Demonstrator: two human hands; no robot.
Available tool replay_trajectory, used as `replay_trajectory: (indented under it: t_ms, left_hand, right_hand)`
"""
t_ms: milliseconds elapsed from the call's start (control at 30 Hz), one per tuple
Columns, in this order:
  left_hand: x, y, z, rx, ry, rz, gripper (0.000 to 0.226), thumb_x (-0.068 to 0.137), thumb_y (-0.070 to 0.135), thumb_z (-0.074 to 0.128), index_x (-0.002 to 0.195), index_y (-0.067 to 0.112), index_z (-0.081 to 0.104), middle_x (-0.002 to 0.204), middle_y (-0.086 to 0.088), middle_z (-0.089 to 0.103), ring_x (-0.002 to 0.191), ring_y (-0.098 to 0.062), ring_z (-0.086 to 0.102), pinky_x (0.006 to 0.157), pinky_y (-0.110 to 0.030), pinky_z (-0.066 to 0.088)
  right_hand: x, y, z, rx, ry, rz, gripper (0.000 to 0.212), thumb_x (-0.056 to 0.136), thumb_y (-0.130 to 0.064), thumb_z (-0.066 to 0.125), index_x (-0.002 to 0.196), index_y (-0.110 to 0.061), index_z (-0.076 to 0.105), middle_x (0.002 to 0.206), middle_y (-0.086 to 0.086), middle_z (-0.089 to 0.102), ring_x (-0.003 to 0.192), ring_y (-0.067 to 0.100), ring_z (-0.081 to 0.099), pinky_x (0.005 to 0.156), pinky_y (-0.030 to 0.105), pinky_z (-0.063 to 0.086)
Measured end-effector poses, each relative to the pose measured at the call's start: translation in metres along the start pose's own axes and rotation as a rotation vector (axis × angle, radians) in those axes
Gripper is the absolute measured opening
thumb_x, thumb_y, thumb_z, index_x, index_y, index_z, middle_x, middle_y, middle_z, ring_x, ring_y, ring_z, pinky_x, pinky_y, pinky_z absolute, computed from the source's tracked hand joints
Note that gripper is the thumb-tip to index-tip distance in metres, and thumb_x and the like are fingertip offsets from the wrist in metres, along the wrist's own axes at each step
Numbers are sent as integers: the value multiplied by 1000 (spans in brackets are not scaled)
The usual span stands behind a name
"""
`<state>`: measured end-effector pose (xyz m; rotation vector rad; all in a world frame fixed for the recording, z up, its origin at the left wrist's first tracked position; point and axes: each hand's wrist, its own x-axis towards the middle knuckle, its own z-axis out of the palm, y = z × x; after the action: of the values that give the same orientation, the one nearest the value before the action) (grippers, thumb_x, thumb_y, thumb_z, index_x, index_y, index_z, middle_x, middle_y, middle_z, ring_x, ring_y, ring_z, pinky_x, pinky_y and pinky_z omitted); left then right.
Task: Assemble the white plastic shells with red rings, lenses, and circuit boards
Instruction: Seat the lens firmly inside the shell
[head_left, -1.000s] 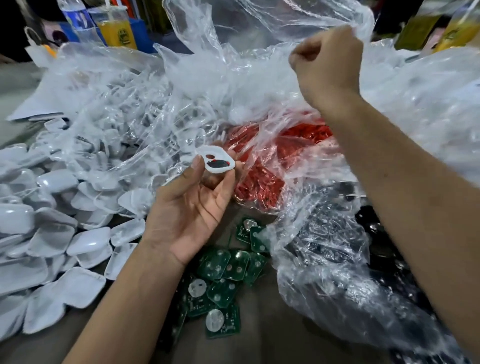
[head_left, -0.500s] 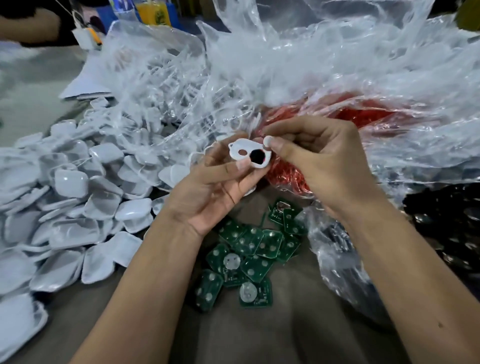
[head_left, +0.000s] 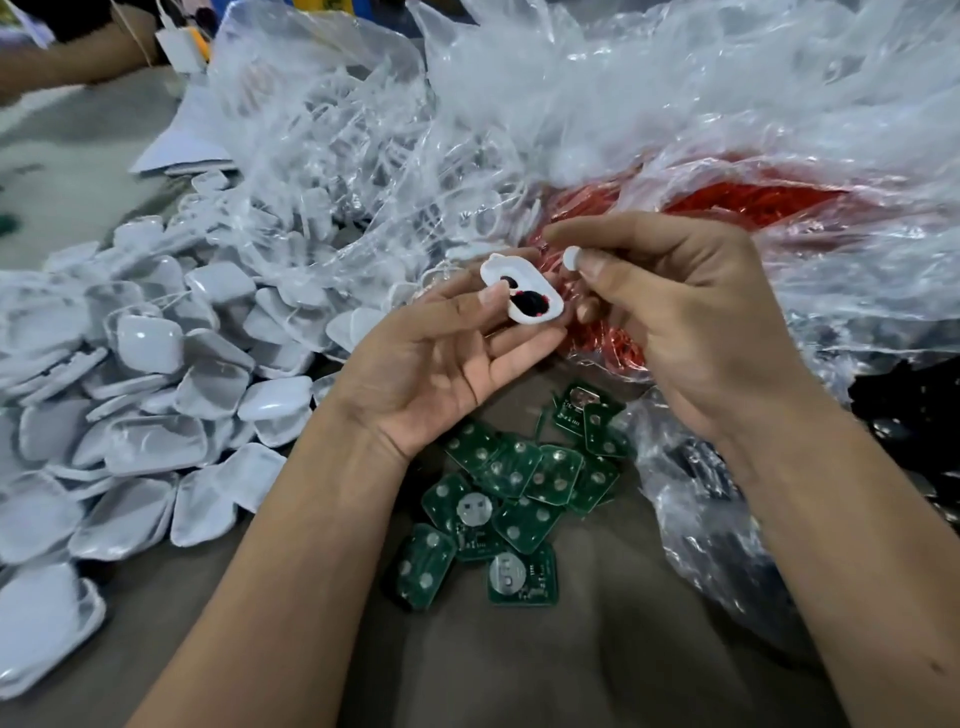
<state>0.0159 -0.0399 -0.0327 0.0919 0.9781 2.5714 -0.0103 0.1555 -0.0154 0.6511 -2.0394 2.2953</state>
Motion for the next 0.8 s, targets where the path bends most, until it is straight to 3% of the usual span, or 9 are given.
replay_trajectory:
  t_ms: [200, 333, 500, 667, 800]
  left_hand:
    - [1, 1, -2, 39, 38, -21, 56, 79, 10, 72, 134, 2, 62, 121, -20, 71, 107, -34, 72, 88, -35, 61]
    - [0, 2, -2, 46, -35, -35, 52, 87, 12, 66, 137, -1, 59, 124, -23, 70, 111, -34, 72, 92, -34, 60]
    - [-1, 2, -2, 60, -13, -61, 42, 82, 15, 68, 121, 0, 72, 112, -21, 74, 98, -31, 75, 85, -36, 62]
    - [-2, 1, 3, 40, -30, -98, 36, 82, 16, 67, 114, 1, 74, 106, -23, 74, 87, -31, 75, 80, -39, 63]
    - [-1, 1, 5, 40, -31, -109, 43, 84, 19, 65, 123, 2, 64, 103, -23, 73, 83, -30, 74, 76, -37, 64]
  right_hand:
    - [-2, -4, -1, 44, 20, 34, 14, 92, 5, 71, 99, -4, 77, 86, 9, 78, 76, 21, 70, 70, 28, 59]
    - [-4, -6, 0, 70, 44, 83, 7, 92, 2, 72, 97, 0, 74, 87, 17, 79, 73, 20, 74, 65, 27, 60]
    - [-2, -7, -1, 117, 78, 125, 9, 81, -7, 79, 90, -6, 77, 86, 13, 78, 73, 22, 69, 61, 26, 56]
    - [-3, -7, -1, 41, 95, 122, 11, 75, -16, 84, 85, -12, 81, 83, 11, 77, 75, 29, 61, 59, 24, 51]
    - [-4, -9, 4, -155, 91, 43, 5, 87, -11, 81, 92, -12, 80, 85, 6, 79, 73, 17, 73, 67, 23, 57]
